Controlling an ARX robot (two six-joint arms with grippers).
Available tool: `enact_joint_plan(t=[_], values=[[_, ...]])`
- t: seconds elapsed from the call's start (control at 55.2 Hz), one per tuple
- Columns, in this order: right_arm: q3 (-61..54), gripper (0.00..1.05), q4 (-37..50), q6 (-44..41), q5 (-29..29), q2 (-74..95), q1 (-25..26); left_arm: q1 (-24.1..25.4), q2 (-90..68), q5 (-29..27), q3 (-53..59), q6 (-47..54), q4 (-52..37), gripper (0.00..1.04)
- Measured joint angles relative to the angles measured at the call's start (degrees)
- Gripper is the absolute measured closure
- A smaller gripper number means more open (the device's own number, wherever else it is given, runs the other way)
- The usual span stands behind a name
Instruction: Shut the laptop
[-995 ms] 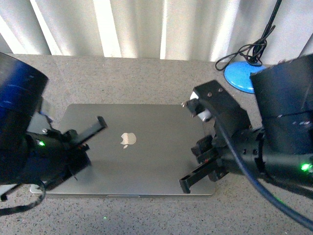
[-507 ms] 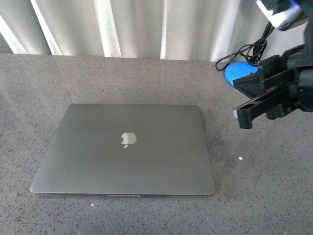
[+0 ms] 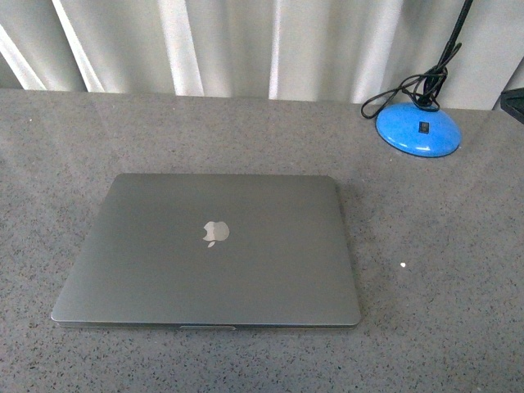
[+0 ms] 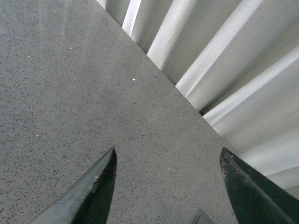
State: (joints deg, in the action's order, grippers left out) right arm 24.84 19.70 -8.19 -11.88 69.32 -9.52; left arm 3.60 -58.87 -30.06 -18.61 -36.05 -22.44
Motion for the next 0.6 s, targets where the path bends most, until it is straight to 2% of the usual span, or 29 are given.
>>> enact_joint_plan(t=[0.181,0.253,0.308,0.326,0.344,0.38,0.398,0.416,0.452,0.525,0.597], values=[[0.0,0.19,0.0,0.0,0.0,0.0,0.0,0.0,0.0,0.0,0.0,0.0,0.0,0.06],[0.0,0.08,0.0,0.1,0.0,0.0,0.0,0.0,0.0,0.0,0.0,0.0,0.0,0.08],[0.0,0.1,0.0,0.1,0.0,0.0,0.0,0.0,0.0,0.0,0.0,0.0,0.0,0.07],[0.0,0.1,0.0,0.1,0.0,0.0,0.0,0.6,-0.4,2.6,0.5,1.4,-1.6,0.08],[-0.3,0.11,1.0,0.5,0.7,0.3,-0.2,1.8,-0.8,8.8,2.0,4.8,-6.2,0.13],[-3.1,0.17,10.4,2.2,7.4,1.7,-1.2,3.2,-1.0,18.8,4.9,10.1,-14.4,0.2],[-4.8,0.2,15.5,3.0,11.8,2.3,-1.5,3.5,-1.0,22.0,5.9,12.4,-17.0,0.22],[-5.7,0.22,18.1,3.6,13.4,2.5,-1.5,3.6,-1.0,23.9,6.6,14.7,-18.5,0.24],[-9.0,0.29,26.4,4.5,18.3,2.8,-1.4,3.6,0.2,31.4,8.8,20.6,-23.3,0.32],[-12.7,0.43,35.4,5.6,20.5,0.8,-0.1,2.8,3.0,36.1,10.3,28.7,-24.4,0.47],[-14.4,0.58,35.9,6.1,19.6,-3.2,0.8,2.2,5.9,35.8,11.7,32.1,-23.3,0.6]])
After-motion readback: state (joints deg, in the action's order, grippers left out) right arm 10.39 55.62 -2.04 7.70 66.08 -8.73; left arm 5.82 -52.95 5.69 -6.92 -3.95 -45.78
